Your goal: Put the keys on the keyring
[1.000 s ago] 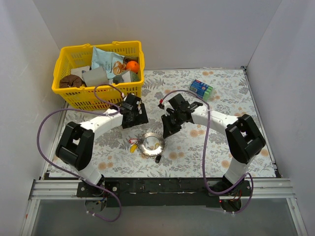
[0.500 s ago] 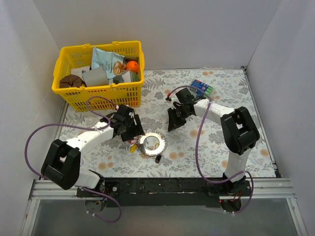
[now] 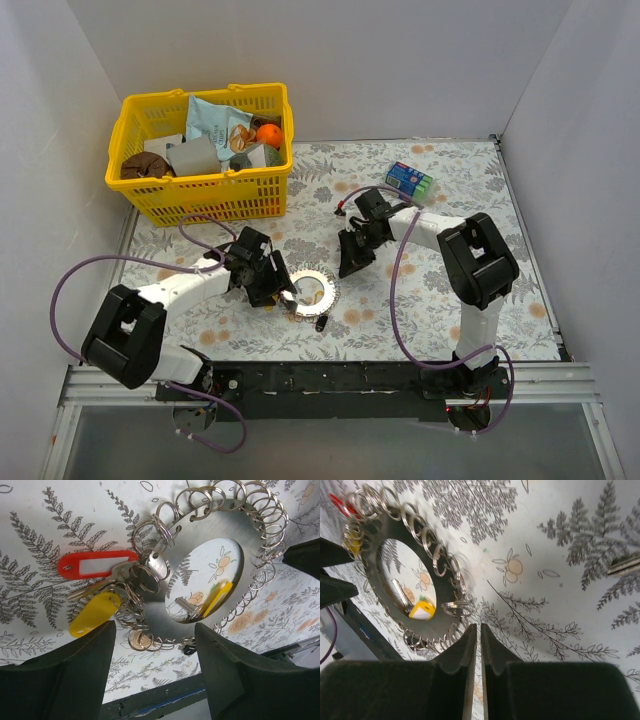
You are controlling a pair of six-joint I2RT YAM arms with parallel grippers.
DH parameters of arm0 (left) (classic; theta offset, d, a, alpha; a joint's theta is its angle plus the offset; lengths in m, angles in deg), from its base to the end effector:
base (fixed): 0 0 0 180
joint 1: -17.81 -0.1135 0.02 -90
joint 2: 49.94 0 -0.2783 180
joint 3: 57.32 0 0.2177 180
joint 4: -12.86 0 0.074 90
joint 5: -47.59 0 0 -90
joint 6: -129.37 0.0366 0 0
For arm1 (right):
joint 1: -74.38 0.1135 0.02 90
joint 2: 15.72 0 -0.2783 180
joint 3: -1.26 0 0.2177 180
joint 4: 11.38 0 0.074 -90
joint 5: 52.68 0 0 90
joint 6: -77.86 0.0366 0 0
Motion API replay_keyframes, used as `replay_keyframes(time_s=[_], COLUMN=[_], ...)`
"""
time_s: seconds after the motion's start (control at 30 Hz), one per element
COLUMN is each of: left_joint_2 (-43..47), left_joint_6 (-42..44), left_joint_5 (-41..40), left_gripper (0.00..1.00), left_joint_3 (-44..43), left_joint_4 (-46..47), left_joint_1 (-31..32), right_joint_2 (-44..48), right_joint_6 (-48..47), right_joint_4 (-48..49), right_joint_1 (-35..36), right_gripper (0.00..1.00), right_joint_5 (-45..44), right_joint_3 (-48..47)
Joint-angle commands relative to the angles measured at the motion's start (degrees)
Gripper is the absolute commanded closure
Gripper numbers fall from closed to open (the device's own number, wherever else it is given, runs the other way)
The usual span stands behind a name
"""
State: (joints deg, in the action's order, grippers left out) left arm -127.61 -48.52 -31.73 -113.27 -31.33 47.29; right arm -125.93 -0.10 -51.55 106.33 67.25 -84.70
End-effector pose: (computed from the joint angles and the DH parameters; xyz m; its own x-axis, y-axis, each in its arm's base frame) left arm 0.1775 -0.1081 0.2044 -0.5783 -0.8011 0.1540 -0.7739 0.4791 -0.4141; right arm 0.2960 0.2061 0.1899 -0.8823 -0.3372 -0.3284 -0.4676 0.7072 0.5302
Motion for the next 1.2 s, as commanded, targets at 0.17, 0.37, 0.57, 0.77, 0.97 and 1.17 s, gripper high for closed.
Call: replay_keyframes(time_s=[0.17,0.37,0.57,0.77,0.97,1.17], left_joint_2=[-4.85,-7.05,-10.92,-14.61,-17.25,-19.89], left_joint_6=[-0.26,0.97,3.96,7.04,8.88,10.73], left_joint_5=[2.60,1.98,0.40,-1.97,-3.56,-5.58], left_gripper=[0.37,0.37,0.37,0.37,0.37,0.37], left_joint_3=[-1.45,-3.65,-7.77,-11.38,-14.46,-18.15], left_joint_4=[3.13,3.49,2.17,0.06,-0.73,-2.05], left_joint_1=[0.15,0.23,0.15,0.23,0.23,0.23], right_joint_2=[0.09,0.35,1.49,2.81,3.78,3.52], right_joint_6=[0.62,0.62,-0.25,-0.34,-0.25,-0.17], right_joint_4=[2.10,2.10,1.14,0.17,-0.89,-1.94], right_joint_1=[0.22,0.66,1.63,2.42,3.21,4.70], right_gripper=[0.85,0.85,0.85,0.85,0.85,0.85], right_joint_5=[2.15,3.29,4.61,4.43,4.69,5.22], right_joint_3=[4.38,5.61,7.72,9.13,8.61,7.46])
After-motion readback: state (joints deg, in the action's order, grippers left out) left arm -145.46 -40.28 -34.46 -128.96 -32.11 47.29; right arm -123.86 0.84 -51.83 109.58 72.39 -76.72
